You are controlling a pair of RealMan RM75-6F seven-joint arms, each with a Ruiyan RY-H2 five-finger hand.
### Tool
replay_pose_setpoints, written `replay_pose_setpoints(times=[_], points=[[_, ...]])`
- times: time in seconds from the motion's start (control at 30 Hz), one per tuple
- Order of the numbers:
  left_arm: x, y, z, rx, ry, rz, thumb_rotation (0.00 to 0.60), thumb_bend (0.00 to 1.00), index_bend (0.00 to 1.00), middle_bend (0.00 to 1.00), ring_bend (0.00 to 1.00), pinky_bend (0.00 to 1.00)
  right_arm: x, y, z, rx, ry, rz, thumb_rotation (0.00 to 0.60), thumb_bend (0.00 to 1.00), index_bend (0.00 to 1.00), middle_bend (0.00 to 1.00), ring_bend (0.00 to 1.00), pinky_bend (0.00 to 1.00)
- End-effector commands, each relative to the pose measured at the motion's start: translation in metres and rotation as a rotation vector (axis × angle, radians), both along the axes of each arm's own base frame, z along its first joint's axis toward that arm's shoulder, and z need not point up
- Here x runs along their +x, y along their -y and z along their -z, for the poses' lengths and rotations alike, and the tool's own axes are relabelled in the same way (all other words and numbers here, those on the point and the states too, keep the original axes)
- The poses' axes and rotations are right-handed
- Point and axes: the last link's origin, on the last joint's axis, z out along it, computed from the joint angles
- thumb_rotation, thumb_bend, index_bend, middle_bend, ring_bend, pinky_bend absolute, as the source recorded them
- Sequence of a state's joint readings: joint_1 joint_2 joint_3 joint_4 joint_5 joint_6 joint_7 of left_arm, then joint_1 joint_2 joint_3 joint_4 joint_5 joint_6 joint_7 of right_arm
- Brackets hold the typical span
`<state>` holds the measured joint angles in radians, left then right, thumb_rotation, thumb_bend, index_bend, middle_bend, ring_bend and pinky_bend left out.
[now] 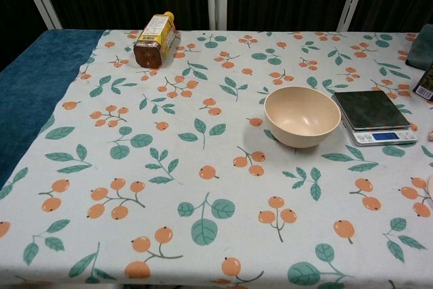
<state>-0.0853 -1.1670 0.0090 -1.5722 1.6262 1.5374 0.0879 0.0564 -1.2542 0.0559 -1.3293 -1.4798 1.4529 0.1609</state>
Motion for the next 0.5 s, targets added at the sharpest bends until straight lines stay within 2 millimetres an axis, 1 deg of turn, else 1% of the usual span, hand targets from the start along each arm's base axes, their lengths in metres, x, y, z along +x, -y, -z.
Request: replay_pose_setpoints(times=[0.03, 0.33, 0.5], points=[[-0.0001, 0.0003, 0.0, 0.0, -0.001, -0.001, 0.6, 0.09, 0.01, 0.0, 0.0, 0.0, -0.0002, 0.0, 0.0002, 0.001, 0.0, 0.001, 0.6, 0.09, 0.0, 0.0, 0.0, 0.0], [0.0008, 0.0022, -0.0003, 0.002, -0.003, 0.001, 0.6, 0.09, 0.01, 0.0, 0.0, 0.0, -0.0025, 0.0, -0.0013, 0.0, 0.003, 0.005, 0.6, 0.09, 0.0, 0.0, 0.0, 0.0], [0.0015, 0.0018, -0.0027, 0.009, -0.001, 0.001, 0.6, 0.09, 0.01, 0.0, 0.0, 0.0, -0.0094, 0.0047, -0.0004, 0.011, 0.013, 0.029, 0.6, 0.09, 0.0, 0.0, 0.0, 0.0]])
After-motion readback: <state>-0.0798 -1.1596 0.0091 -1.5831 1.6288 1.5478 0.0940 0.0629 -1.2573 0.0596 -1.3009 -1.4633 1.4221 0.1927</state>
